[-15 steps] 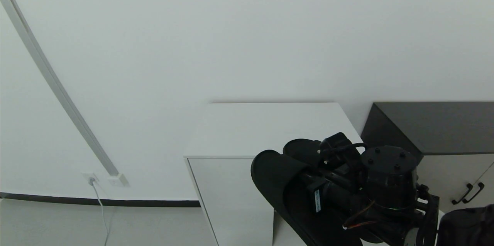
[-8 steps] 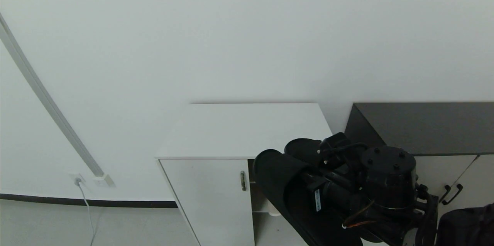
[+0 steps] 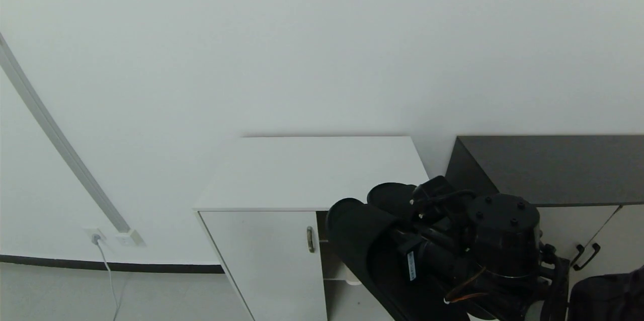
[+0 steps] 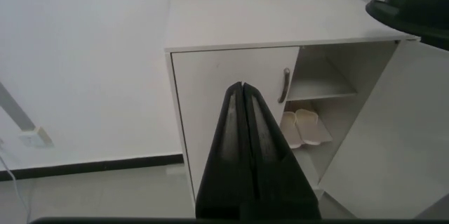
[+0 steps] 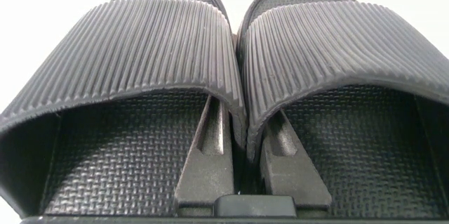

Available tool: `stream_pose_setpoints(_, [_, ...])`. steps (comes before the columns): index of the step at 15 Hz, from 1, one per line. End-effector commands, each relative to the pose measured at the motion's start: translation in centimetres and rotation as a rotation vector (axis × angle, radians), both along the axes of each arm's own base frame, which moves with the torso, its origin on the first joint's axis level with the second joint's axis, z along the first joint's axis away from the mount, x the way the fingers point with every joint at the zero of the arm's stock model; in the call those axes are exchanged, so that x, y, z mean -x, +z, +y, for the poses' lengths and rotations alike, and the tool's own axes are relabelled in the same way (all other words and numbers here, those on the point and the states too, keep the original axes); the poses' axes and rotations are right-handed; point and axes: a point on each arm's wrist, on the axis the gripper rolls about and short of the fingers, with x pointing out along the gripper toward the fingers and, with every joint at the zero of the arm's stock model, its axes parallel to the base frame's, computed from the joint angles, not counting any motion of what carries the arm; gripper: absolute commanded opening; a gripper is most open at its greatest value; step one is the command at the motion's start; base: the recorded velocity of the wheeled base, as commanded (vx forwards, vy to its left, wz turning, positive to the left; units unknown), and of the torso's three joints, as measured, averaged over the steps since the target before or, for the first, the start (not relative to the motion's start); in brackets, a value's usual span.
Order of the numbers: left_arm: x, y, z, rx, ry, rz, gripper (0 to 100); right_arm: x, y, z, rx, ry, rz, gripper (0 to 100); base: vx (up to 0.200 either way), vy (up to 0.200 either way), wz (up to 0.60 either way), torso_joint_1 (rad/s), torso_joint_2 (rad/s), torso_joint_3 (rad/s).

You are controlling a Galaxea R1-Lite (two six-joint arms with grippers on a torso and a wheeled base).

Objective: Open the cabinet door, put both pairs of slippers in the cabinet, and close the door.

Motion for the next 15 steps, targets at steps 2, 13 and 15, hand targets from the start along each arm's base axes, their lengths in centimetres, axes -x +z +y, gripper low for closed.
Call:
stream_pose_setpoints(2, [-0.01,0.0,0.0,0.0,0.0,0.001,0,0.02,-0.09,0.03,0.003,-0.001,0.002,0,0.0,0.0,0.0,0.0,0.0,0.0])
stream_pose_setpoints(13, [-0.01,0.0,0.0,0.0,0.0,0.001,0,0.18,-0.56,-0.2,0.011,0.001,0.015,0,-0.036,0.0,0.0,0.0,0.0,0.0])
stream_pose_setpoints(15, [-0.01,0.0,0.0,0.0,0.0,0.001,0,0.35,-0.79,-0.33,0.026,0.003,0.012,0,-0.2,0.0,0.0,0.01,0.01,0.0])
